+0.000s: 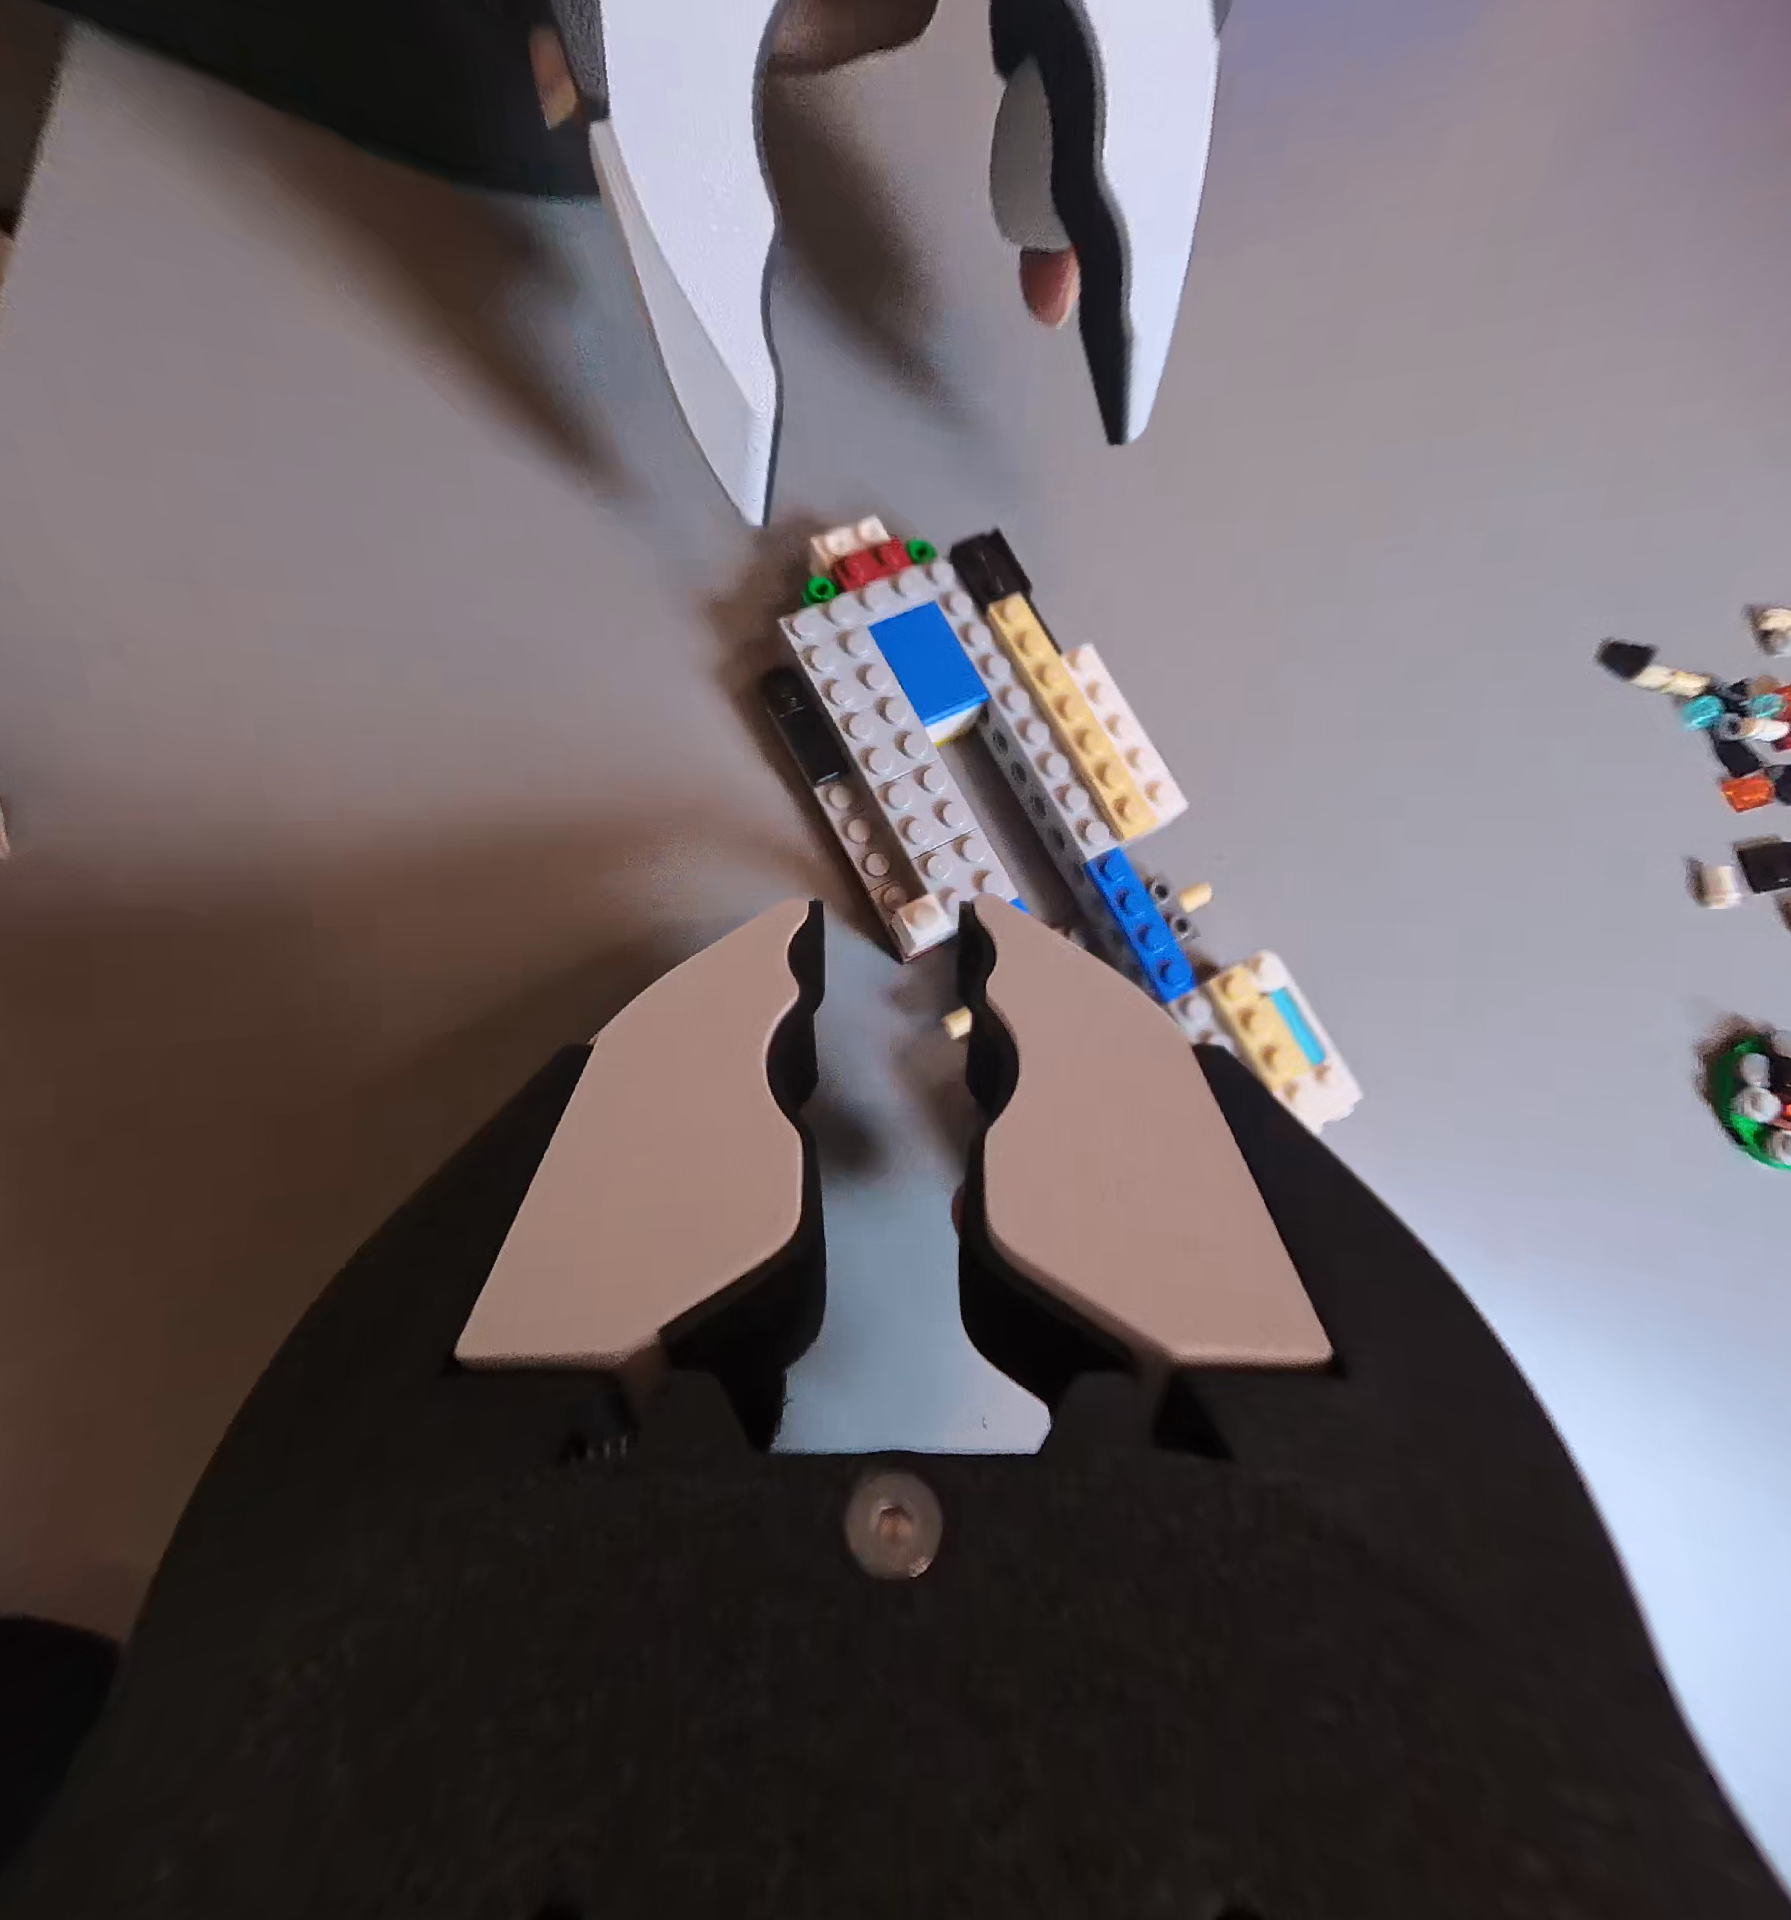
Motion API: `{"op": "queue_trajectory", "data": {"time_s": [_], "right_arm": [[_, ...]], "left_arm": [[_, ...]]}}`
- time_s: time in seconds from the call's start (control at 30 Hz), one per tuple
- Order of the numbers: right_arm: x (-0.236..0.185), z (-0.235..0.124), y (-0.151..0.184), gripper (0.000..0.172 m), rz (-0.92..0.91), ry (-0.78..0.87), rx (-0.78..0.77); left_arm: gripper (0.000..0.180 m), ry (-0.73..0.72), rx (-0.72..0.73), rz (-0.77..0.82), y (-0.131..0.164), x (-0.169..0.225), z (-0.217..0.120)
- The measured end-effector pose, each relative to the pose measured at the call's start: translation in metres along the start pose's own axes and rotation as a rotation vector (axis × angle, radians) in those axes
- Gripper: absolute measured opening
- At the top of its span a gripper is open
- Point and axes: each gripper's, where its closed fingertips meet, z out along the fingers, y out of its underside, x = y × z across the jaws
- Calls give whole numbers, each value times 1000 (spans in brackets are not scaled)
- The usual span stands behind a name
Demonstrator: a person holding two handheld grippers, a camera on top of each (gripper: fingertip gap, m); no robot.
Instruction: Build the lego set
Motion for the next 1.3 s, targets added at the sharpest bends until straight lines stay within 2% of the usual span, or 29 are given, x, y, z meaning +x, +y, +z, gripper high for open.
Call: {"op": "queue_trajectory", "data": {"time_s": [0.1,0.23,0.27,0.37,0.4,0.67,1.0,1.17,1.3], "right_arm": [[21,-14,-5,29,1,69,85],[47,-35,-9,42,69,146,203],[51,-39,-9,45,81,158,223],[65,-49,-4,54,114,224,270],[71,-52,-2,56,131,247,288],[100,-60,8,54,254,360,398],[113,-63,19,50,282,457,403],[116,-72,17,46,260,502,414],[117,-79,11,42,238,546,444]], "left_arm": [[80,28,29,-46,-9,6,0],[92,-15,-71,39,6,6,25],[90,-2,-80,45,8,7,29],[67,-7,-38,64,4,5,31],[66,-12,-30,74,3,4,31],[66,-74,49,79,0,-12,27],[67,-144,206,18,-18,-32,3],[49,-235,272,17,-28,-43,-8],[25,-316,327,15,-33,-54,-24]]}}
